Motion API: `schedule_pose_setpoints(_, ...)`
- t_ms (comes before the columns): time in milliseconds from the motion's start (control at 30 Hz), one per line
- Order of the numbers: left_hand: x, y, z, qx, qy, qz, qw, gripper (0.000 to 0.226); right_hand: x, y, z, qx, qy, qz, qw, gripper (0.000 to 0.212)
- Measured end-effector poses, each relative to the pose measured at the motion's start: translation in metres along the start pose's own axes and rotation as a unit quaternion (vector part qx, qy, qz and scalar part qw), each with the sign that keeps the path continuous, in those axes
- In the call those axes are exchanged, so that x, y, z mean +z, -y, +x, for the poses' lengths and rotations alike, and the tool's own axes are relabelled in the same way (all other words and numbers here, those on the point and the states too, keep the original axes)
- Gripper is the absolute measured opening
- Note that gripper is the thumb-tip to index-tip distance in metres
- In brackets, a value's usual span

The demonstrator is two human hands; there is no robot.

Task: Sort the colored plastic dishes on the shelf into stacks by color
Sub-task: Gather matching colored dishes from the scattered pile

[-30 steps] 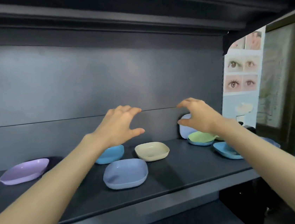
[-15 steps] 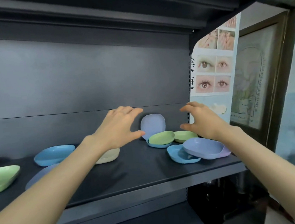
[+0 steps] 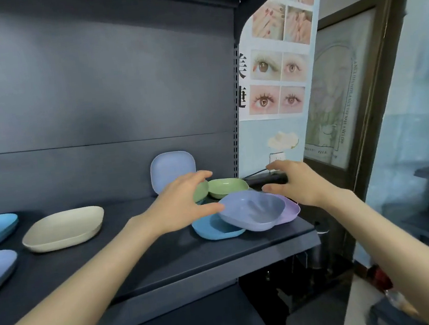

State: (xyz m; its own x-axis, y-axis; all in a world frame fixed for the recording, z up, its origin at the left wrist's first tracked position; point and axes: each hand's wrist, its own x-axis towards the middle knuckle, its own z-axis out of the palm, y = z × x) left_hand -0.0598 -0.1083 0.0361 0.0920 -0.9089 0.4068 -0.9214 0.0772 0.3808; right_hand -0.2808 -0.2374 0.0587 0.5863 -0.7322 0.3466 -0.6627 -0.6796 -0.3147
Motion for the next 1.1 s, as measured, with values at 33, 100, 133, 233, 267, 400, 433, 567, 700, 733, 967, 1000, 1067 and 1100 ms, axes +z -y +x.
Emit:
schedule_pose_setpoints(33,0.009,-0.001,0.002,-0.008,0.012,-0.020,1.000,0.080,0.002,-0.008,0.002,0.003,0.007,0.015,1.000,0.057)
schedule_pose_setpoints(100,0.028,-0.002,0.002,-0.015,0.031,-0.049,0.998,0.077,0.005,-0.021,0.006,0.003,0.027,0.043,0.999,0.054)
schedule_pose_setpoints(133,0.036,-0.004,0.000,-0.020,0.037,-0.048,0.998,0.075,0.008,-0.028,0.008,0.003,0.035,0.051,0.998,0.055)
schedule_pose_setpoints(233,0.059,-0.009,-0.005,-0.047,0.037,-0.035,0.998,0.106,0.017,-0.048,0.015,0.005,0.060,0.076,0.995,0.059)
schedule_pose_setpoints(267,0.066,-0.011,-0.005,-0.065,0.029,-0.025,0.997,0.117,0.020,-0.054,0.018,0.003,0.069,0.087,0.994,0.059)
schedule_pose_setpoints(400,0.090,-0.026,-0.006,-0.122,-0.019,-0.008,0.992,0.127,0.029,-0.073,0.025,-0.011,0.104,0.117,0.988,0.057)
schedule_pose_setpoints(433,0.095,-0.031,-0.006,-0.134,-0.029,0.001,0.991,0.127,0.030,-0.076,0.027,-0.018,0.108,0.125,0.986,0.057)
schedule_pose_setpoints(567,0.109,-0.053,-0.006,-0.190,-0.055,0.024,0.980,0.126,0.038,-0.086,0.032,-0.035,0.114,0.163,0.979,0.051)
schedule_pose_setpoints(700,0.116,-0.068,-0.004,-0.222,-0.085,-0.005,0.971,0.120,0.046,-0.089,0.033,-0.056,0.117,0.185,0.974,0.046)
schedule_pose_setpoints(733,0.117,-0.070,-0.004,-0.226,-0.094,-0.017,0.969,0.120,0.048,-0.088,0.034,-0.060,0.115,0.193,0.973,0.045)
schedule_pose_setpoints(967,0.093,-0.060,-0.017,-0.212,-0.183,-0.135,0.950,0.085,0.051,-0.063,0.039,-0.085,0.059,0.281,0.954,0.042)
schedule_pose_setpoints(1000,0.084,-0.057,-0.021,-0.210,-0.197,-0.144,0.947,0.074,0.052,-0.055,0.040,-0.089,0.062,0.294,0.950,0.041)
schedule_pose_setpoints(1067,0.068,-0.048,-0.031,-0.215,-0.218,-0.166,0.937,0.065,0.057,-0.036,0.041,-0.097,0.069,0.317,0.941,0.038)
schedule_pose_setpoints(1100,0.061,-0.041,-0.037,-0.222,-0.227,-0.185,0.930,0.070,0.060,-0.026,0.042,-0.101,0.072,0.329,0.936,0.038)
